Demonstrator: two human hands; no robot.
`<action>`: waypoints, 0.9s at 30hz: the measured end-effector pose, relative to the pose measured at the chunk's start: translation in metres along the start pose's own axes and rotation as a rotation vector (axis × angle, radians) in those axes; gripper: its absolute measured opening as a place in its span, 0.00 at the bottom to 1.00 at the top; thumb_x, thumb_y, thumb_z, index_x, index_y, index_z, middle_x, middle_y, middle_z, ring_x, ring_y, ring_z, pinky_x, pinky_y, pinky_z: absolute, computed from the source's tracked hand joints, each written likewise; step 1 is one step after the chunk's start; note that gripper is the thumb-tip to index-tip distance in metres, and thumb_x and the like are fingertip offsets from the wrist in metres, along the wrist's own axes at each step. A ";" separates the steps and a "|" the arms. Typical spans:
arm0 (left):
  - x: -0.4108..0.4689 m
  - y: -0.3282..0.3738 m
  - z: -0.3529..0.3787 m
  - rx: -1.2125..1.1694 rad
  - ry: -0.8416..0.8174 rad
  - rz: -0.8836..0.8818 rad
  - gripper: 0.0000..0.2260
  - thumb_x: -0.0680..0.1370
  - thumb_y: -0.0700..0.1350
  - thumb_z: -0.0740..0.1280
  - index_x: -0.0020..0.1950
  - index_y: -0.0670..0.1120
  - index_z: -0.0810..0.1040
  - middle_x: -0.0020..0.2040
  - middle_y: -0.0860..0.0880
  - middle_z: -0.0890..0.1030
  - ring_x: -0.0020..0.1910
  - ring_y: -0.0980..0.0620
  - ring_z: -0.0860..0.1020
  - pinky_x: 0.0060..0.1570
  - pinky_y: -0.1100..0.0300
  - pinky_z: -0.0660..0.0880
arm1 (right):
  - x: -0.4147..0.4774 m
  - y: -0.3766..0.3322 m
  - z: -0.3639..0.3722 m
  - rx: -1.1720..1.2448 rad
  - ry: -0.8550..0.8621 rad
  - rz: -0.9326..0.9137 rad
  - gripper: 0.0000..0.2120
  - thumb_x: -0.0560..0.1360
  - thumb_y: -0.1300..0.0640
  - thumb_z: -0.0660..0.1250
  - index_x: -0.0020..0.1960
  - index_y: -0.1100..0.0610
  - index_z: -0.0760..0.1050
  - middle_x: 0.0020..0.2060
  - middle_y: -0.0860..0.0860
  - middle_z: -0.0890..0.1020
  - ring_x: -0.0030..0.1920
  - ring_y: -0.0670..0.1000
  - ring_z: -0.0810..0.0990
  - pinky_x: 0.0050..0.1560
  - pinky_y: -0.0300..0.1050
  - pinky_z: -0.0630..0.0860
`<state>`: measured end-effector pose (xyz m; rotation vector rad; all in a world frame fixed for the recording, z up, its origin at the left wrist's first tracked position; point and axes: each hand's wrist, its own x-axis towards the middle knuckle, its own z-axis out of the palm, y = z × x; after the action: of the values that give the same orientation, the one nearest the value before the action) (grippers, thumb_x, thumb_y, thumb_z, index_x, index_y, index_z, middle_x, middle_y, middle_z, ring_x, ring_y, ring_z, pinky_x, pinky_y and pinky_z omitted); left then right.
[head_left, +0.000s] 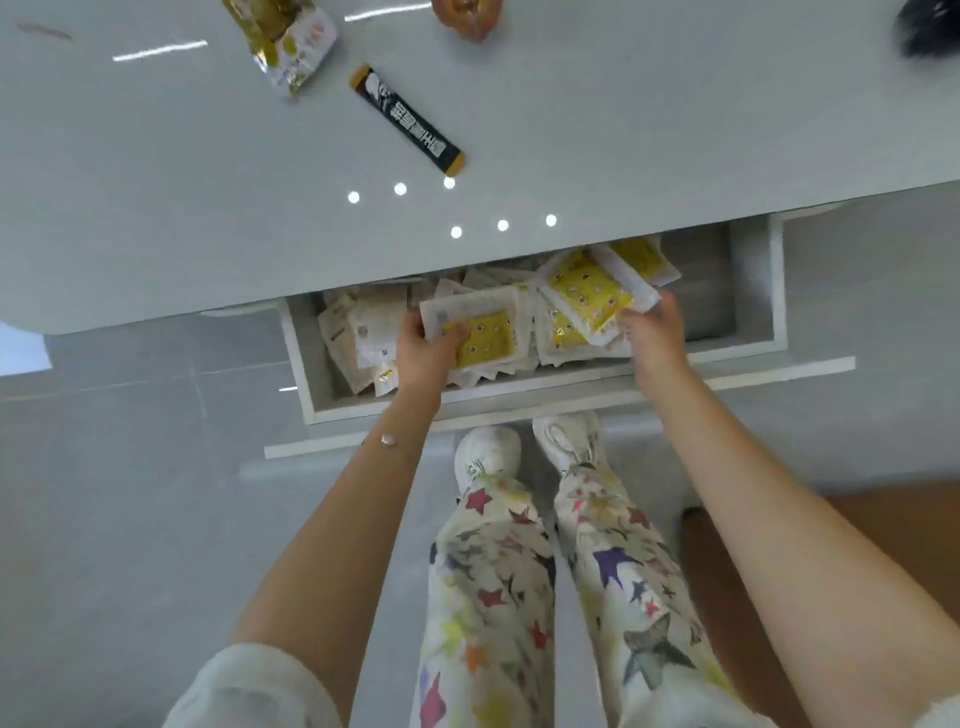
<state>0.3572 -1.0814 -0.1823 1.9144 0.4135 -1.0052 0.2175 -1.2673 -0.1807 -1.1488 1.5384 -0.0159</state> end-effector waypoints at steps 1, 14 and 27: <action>0.003 -0.001 0.005 0.032 0.029 0.021 0.16 0.74 0.41 0.71 0.59 0.48 0.71 0.51 0.52 0.77 0.50 0.52 0.78 0.51 0.56 0.77 | 0.004 0.002 0.003 -0.017 -0.010 -0.006 0.17 0.73 0.71 0.61 0.57 0.56 0.72 0.46 0.51 0.78 0.48 0.50 0.77 0.42 0.40 0.74; -0.118 0.073 -0.059 0.424 0.124 0.434 0.22 0.78 0.52 0.67 0.70 0.51 0.69 0.68 0.49 0.72 0.66 0.50 0.70 0.64 0.56 0.68 | -0.110 -0.086 -0.038 -0.579 -0.065 -0.460 0.24 0.75 0.59 0.68 0.70 0.54 0.67 0.66 0.51 0.74 0.67 0.53 0.71 0.68 0.51 0.68; -0.353 0.200 -0.181 0.877 0.353 0.543 0.29 0.78 0.62 0.60 0.77 0.59 0.56 0.78 0.50 0.57 0.77 0.44 0.52 0.74 0.43 0.48 | -0.341 -0.283 -0.079 -1.296 -0.282 -1.082 0.31 0.79 0.46 0.58 0.78 0.48 0.51 0.77 0.55 0.55 0.76 0.58 0.50 0.74 0.55 0.52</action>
<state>0.3535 -0.9979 0.2538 2.7819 -0.4355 -0.4934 0.2903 -1.2361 0.2627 -2.7305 0.3656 0.4482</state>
